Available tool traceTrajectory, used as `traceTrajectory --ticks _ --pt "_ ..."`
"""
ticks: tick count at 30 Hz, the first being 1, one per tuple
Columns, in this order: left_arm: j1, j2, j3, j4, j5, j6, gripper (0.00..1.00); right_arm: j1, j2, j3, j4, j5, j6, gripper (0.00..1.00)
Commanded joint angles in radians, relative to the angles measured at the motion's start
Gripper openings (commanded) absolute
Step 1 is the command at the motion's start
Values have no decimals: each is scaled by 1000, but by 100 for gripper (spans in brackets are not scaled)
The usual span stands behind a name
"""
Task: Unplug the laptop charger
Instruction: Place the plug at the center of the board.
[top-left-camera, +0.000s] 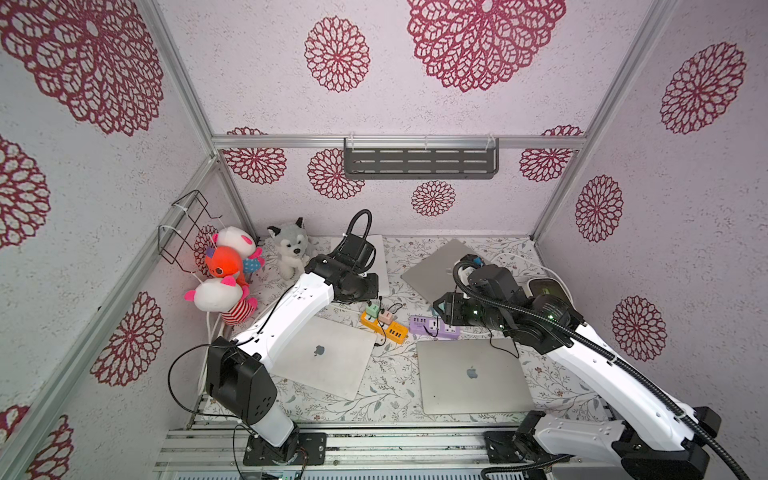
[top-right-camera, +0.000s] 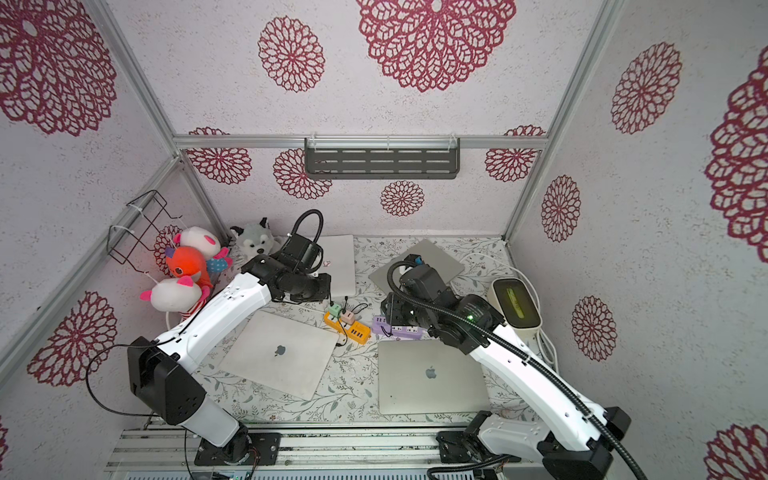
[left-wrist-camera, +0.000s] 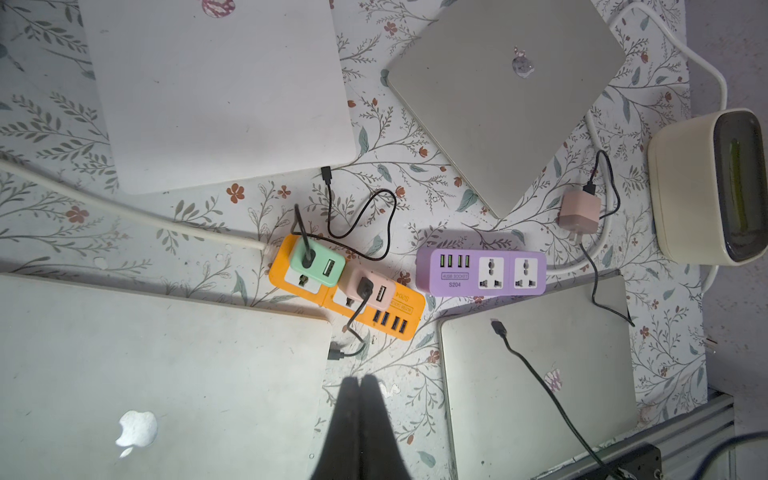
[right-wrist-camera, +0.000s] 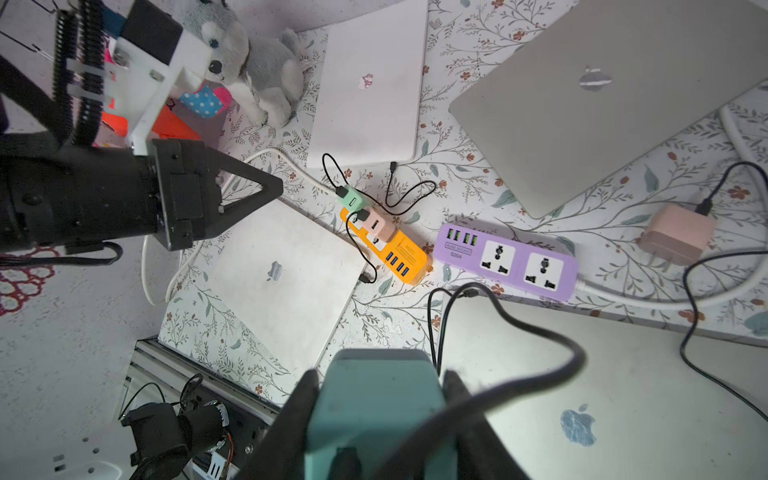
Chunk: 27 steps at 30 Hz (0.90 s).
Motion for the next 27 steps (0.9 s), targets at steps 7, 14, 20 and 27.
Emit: traceTrajectory --ticks 7,14,20,27 --pt "26 -56 -55 13 -9 -1 0 58 7 -112 33 -19 43 26" --pt "55 -93 -93 15 -9 3 0 109 77 -230 164 -69 72 26" --pt "79 -116 -123 15 0 11 0 141 157 -304 279 -108 102 26" --pt "88 -126 -150 27 9 12 0 162 245 -343 361 -145 117 26"
